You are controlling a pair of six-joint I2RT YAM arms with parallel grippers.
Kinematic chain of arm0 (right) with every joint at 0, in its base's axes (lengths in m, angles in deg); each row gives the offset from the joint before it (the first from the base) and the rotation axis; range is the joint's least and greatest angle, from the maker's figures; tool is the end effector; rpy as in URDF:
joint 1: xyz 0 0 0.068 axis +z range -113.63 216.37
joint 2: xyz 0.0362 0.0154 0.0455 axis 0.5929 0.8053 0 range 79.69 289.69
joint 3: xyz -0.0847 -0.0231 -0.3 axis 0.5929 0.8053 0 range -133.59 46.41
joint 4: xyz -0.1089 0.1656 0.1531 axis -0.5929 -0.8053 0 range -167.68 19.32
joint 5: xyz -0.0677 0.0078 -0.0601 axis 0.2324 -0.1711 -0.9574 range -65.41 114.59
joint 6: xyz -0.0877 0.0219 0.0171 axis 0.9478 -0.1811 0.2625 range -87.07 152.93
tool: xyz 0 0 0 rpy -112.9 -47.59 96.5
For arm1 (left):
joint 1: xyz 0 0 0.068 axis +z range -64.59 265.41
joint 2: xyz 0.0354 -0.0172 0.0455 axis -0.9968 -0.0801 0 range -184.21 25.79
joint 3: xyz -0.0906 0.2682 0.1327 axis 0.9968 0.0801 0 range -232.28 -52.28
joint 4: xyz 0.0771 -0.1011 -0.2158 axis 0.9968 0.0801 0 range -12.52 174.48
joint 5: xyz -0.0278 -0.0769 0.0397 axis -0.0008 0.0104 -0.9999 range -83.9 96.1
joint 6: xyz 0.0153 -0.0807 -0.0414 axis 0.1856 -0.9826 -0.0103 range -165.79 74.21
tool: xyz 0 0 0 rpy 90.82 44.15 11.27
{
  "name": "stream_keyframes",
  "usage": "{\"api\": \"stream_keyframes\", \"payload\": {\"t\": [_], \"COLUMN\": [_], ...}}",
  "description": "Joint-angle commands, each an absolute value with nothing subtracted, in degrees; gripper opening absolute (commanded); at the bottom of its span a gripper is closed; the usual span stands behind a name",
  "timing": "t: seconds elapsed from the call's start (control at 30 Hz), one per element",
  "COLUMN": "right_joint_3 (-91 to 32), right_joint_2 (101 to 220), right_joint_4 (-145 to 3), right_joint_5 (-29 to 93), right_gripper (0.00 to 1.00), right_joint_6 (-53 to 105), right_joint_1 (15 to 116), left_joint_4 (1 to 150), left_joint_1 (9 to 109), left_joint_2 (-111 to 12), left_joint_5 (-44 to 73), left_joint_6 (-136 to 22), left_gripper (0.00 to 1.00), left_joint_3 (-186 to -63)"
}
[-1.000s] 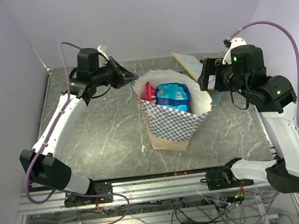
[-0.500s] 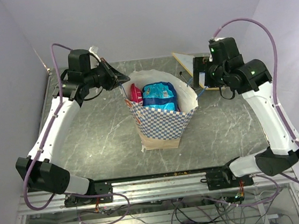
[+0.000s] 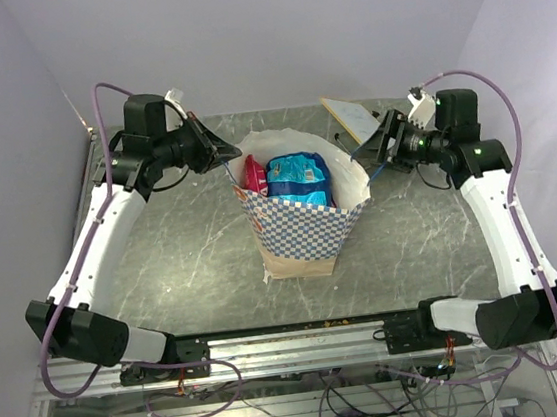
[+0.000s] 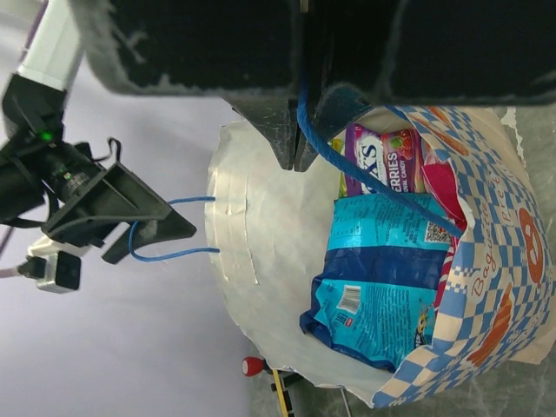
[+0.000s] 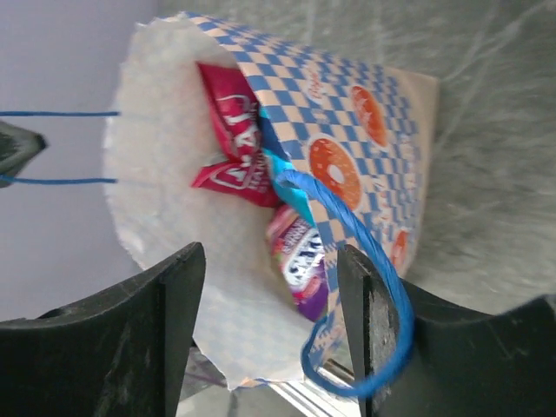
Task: Take the snacks out of the paper bag
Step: Adjust the paper bag at the center of the board.
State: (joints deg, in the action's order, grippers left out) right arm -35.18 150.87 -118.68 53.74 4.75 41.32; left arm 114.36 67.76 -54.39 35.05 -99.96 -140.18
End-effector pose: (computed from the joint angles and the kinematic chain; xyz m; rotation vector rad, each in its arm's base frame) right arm 0.2515 0.0622 0.4141 0.1712 2.2665 0.8784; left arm 0.2916 -0.1347 0.4335 -0.3813 2.2430 -1.2449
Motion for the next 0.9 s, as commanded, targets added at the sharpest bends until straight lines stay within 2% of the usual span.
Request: {"api": "stream_keyframes", "payload": {"t": [0.0,0.2,0.3,0.33,0.47,0.6,0.7,0.87], "right_joint_3": [-25.6,-16.92,-13.1,-12.48,-13.56,-15.84,-17.8,-17.06], "right_joint_2": [147.42,145.73,144.64,144.44,143.46,143.87,145.21,144.1], "right_joint_4": [-93.32,-73.72,-64.55,-62.71,-66.28,-71.67,-79.7,-77.33], "right_joint_5": [77.43,80.41,82.22,82.49,82.19,81.72,79.0,78.03], "right_gripper": [0.61,0.6,0.44,0.41,0.42,0.47,0.49,0.5], "right_joint_6": [-8.45,-20.38,-26.95,-28.13,-25.99,-22.37,-18.65,-21.57], "right_joint_1": [38.2,37.9,37.94,37.95,37.95,37.88,37.65,37.42], "left_joint_4": [113.49,110.21,111.25,111.8,112.74,111.98,110.63,110.97], "left_joint_1": [68.18,68.19,68.19,68.19,68.23,68.2,68.18,68.18], "left_joint_2": [-51.12,-48.84,-47.89,-47.6,-46.58,-46.47,-46.04,-45.95], "left_joint_5": [38.42,40.19,39.99,39.93,39.94,40.47,40.55,40.71], "left_joint_6": [-99.74,-101.58,-101.25,-101.17,-101.23,-101.99,-102.84,-102.67], "left_gripper": [0.07,0.07,0.07,0.07,0.08,0.07,0.07,0.07], "left_joint_3": [-140.15,-136.85,-136.38,-136.43,-136.61,-135.86,-134.99,-134.49]}}
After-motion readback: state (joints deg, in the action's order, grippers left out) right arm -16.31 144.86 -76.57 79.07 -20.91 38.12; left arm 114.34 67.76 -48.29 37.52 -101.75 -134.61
